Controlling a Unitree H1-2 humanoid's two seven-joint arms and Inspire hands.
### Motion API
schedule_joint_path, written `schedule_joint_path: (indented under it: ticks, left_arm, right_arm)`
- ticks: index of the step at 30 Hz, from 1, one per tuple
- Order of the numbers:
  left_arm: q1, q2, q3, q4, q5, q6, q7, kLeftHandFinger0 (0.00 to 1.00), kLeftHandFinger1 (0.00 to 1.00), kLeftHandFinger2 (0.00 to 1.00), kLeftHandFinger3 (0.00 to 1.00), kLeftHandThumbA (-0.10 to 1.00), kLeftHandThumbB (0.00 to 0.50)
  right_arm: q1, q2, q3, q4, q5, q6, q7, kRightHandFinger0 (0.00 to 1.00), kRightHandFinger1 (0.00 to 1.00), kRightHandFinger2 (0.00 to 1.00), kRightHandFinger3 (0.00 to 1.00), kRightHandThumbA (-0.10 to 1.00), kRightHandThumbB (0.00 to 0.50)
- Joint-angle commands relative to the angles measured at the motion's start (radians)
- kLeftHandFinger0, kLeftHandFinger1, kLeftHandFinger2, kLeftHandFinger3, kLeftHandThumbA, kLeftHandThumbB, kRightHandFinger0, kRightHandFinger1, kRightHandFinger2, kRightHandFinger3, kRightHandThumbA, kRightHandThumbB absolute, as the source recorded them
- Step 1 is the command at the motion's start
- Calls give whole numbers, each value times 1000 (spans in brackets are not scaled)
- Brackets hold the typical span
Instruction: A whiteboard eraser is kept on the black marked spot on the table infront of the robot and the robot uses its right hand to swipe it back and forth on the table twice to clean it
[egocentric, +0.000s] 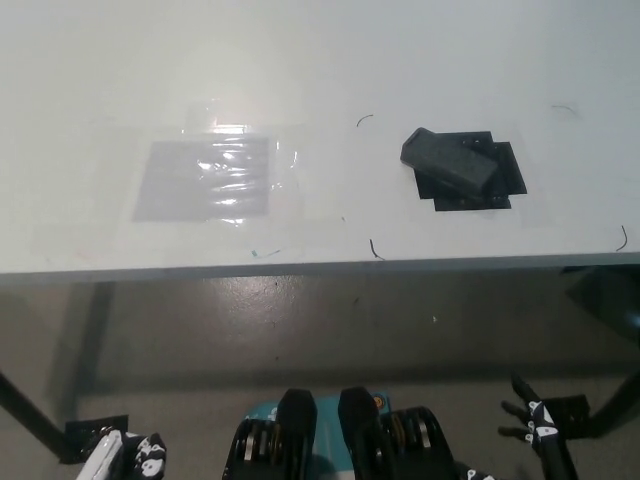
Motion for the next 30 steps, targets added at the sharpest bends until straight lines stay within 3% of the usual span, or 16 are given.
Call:
schedule_joint_path:
  ticks: [1,4,7,10,13,19,30]
  left_arm:
    - [-5,21,0,-30,8,-76,2,0,0,0,0,50,453]
    - [2,22,-4,-37,11,-76,-1,0,0,0,0,42,450]
    - [-1,22,-6,-35,14,-76,-2,0,0,0,0,59,449]
    - [6,24,1,-48,13,-61,3,0,0,0,0,52,448]
    - [-13,28,7,-39,2,-68,0,0,0,0,0,45,445]
    - [-2,38,10,-47,2,-83,-4,0,0,0,0,41,448]
    - [9,39,16,-77,10,-38,3,0,0,0,0,54,450]
  right_arm:
    - [-104,22,-44,118,138,-314,57,733,913,1000,1000,950,274]
    - [-143,24,-41,166,110,-322,49,709,902,1000,1000,924,246]
    - [-211,21,-46,243,75,-322,24,673,869,1000,1000,921,265]
    - [-231,26,-49,271,81,-322,34,661,845,1000,1000,886,222]
    - [-237,27,-45,263,83,-322,45,616,819,1000,1000,857,213]
    - [-210,36,-30,242,77,-322,63,630,833,1000,1000,837,202]
    - [-210,45,-39,242,73,-322,89,602,812,1000,1000,817,195]
